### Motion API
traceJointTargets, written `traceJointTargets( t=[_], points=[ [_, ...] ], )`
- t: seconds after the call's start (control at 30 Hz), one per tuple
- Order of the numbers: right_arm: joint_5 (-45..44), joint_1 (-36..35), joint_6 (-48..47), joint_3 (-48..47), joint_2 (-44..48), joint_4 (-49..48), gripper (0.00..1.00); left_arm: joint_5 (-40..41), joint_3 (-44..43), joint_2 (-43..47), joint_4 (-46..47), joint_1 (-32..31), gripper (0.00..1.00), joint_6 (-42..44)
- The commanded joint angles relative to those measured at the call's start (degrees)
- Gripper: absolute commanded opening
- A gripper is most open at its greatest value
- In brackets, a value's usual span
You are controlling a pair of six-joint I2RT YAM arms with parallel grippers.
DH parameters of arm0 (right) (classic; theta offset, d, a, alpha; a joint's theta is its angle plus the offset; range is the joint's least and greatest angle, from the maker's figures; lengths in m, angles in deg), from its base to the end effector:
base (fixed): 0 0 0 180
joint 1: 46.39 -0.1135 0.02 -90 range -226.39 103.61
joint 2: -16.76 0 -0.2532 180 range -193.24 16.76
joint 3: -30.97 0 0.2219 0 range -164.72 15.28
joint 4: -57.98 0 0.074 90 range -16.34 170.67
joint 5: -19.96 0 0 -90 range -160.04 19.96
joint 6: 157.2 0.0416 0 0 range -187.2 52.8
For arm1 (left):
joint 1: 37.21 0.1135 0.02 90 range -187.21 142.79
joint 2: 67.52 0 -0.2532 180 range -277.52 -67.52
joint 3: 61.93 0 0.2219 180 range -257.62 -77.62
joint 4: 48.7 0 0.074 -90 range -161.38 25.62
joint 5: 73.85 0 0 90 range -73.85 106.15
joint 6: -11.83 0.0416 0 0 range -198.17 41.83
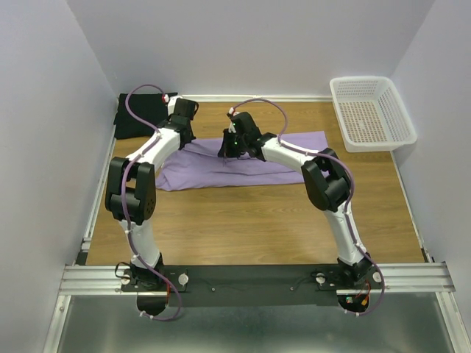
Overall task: Fold and stack the t-shirts
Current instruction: Fold the tshirt
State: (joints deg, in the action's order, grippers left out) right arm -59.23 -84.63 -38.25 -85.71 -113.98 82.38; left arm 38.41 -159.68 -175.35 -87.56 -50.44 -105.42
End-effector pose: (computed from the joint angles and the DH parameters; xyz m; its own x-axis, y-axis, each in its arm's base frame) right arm 0.3804 0.3097 0.1800 -0.7776 -0.0074 -0.6287 -0.3965 0.7819 0.4811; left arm 0.3832 -0.0739 0.2309 -0.6386 -0.2852 -0.7147 -0.3631 0.9306 -0.0468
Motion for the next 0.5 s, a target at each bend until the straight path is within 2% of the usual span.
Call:
traceJointTargets(
  t=[0.0,0.47],
  points=[
    [-3.69,0.27,0.06,-0.52,-0.57,1.05,0.09,1.12,-2.05,-1.06,4.02,0.32,0.00,2.46],
    [-7.20,0.53,1.55,0.88,-0.48,0.96,0.10,-0.11,-4.69,-5.19,7.62,0.31,0.00,4.48]
  ],
)
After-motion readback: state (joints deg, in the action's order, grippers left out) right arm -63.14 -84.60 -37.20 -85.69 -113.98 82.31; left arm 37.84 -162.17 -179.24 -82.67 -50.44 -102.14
